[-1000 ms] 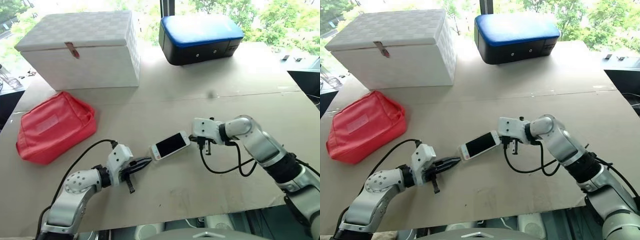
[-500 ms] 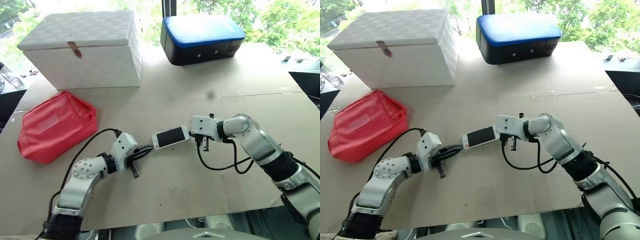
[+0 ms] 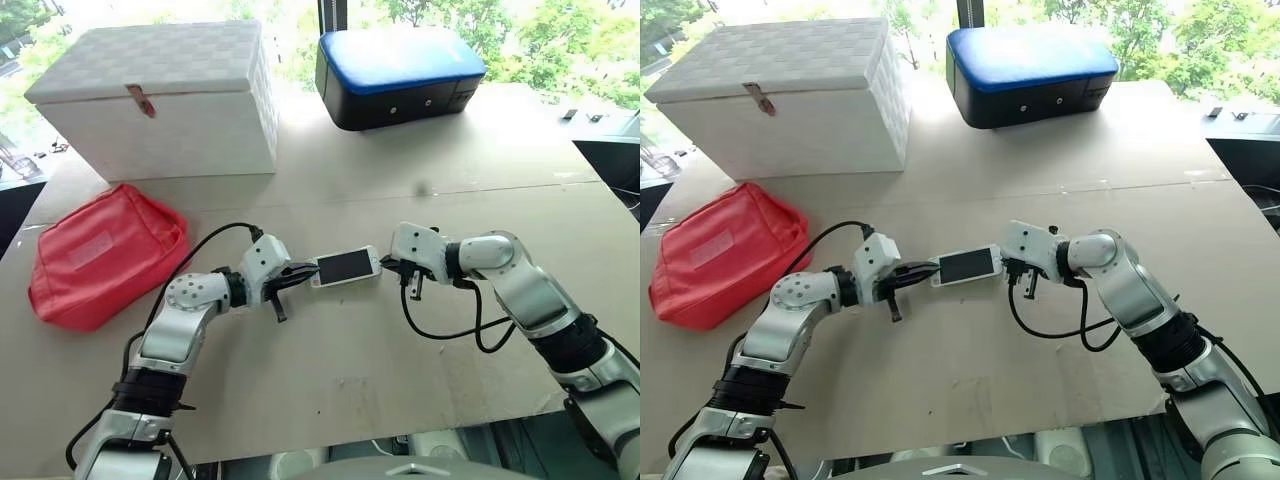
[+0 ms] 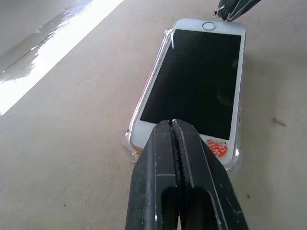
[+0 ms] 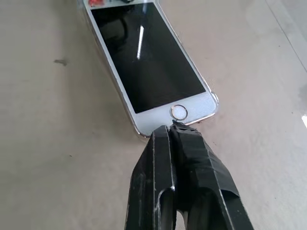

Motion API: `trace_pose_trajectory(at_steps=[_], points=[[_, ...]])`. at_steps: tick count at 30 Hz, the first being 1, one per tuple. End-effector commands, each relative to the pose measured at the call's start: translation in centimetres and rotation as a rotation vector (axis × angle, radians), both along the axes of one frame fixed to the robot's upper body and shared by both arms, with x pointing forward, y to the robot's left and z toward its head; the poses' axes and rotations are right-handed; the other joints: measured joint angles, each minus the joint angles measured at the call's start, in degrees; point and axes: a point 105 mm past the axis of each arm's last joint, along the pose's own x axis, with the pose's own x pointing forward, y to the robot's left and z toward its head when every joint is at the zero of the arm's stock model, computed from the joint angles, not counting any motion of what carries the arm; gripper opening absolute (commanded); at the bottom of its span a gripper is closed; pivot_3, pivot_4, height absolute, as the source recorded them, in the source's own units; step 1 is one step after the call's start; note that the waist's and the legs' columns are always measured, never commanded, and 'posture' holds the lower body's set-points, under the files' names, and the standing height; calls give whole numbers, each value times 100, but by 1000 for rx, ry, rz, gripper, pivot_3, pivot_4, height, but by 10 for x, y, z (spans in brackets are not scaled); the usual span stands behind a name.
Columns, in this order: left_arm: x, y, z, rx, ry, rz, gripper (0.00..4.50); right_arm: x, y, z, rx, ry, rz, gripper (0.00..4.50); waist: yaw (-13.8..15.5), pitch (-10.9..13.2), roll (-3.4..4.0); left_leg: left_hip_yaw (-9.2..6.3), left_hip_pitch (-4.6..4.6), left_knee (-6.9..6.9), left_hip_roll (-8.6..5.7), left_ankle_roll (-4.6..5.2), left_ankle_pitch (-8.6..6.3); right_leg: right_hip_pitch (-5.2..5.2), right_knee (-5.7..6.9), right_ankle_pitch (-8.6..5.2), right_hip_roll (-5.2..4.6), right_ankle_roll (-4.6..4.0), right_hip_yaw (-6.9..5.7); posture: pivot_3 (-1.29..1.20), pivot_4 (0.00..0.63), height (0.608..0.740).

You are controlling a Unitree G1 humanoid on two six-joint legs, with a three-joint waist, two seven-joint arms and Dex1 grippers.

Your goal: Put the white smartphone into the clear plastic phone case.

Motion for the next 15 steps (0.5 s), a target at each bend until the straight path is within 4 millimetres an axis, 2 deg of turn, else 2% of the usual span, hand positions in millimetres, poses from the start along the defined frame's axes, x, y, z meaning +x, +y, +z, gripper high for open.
trace_pose_trajectory(at_steps=[1,4,7,11,15], points=[[4,10,12,9,-47,25,25,-1,-2,11,22,-37,-15,0,8,0,0,0,0,0,0,0,0,0,0,0,0,0,0,0,150,740],[5,21,20,-41,-41,91,25,3,-13,11,9,-50,-60,0,14,0,0,1,0,3,-1,0,0,1,0,1,-2,1,1,0,150,740],[-3,31,28,-132,2,151,25,9,-23,11,6,-62,-104,0,4,0,-1,2,-1,6,0,0,0,1,0,1,-5,1,2,0,150,740],[-16,33,15,-140,103,197,25,22,-27,7,1,-86,-156,0,2,0,-1,3,0,5,0,0,0,1,0,1,-6,1,3,0,150,740],[-13,23,4,-110,129,237,25,28,-19,-2,18,-77,-151,0,26,0,-1,1,1,6,-1,0,0,2,2,1,-4,1,2,0,150,740]])
